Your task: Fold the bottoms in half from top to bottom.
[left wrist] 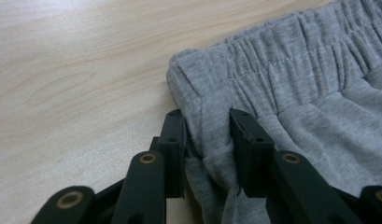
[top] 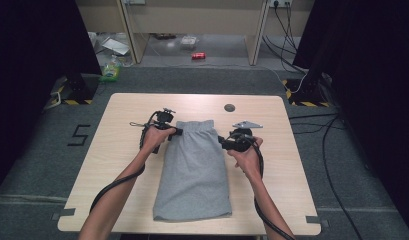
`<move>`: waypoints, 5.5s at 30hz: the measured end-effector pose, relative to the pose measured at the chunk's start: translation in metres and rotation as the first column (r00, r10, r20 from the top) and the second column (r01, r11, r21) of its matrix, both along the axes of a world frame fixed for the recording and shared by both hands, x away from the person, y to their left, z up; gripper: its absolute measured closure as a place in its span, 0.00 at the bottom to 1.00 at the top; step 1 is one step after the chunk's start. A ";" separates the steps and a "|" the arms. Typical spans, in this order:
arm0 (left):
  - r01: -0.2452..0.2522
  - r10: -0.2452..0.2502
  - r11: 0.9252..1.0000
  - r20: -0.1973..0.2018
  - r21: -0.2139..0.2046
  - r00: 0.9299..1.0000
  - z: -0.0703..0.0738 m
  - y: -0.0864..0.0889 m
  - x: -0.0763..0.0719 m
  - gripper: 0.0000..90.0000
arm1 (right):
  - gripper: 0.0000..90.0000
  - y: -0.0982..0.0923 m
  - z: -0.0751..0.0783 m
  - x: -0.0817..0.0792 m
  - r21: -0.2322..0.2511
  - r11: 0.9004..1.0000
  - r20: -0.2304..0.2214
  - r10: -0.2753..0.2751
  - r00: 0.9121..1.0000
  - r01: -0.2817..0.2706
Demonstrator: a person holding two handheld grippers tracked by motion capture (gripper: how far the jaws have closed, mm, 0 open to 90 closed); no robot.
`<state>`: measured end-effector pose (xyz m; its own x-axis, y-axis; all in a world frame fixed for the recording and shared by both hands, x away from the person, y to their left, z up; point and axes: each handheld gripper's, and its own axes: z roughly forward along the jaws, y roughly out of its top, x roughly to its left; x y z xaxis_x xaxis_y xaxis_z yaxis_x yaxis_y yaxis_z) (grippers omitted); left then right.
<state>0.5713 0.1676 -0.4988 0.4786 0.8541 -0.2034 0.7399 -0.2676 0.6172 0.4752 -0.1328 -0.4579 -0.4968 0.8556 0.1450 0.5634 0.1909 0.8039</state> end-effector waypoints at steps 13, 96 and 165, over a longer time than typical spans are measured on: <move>-0.003 0.003 1.000 0.005 0.002 1.000 0.000 -0.001 -0.001 0.74 | 0.49 0.005 -0.008 0.030 0.014 1.000 -0.032 -0.014 0.999 0.014; 0.157 -0.116 0.979 0.273 -0.132 0.955 0.095 0.015 -0.048 0.81 | 0.89 0.011 0.033 0.044 0.269 0.958 0.011 0.095 0.995 -0.095; 0.298 -0.260 0.948 0.269 -0.111 0.928 0.015 0.068 -0.205 0.60 | 0.72 0.041 -0.025 -0.121 0.040 0.916 -0.063 0.400 0.914 -0.398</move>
<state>0.3665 0.2360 -0.4835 0.7443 0.6482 -0.1610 0.4672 -0.3330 0.8190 0.3543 -0.0922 -0.4832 -0.7845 0.5835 0.2099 0.4980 0.3912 0.7740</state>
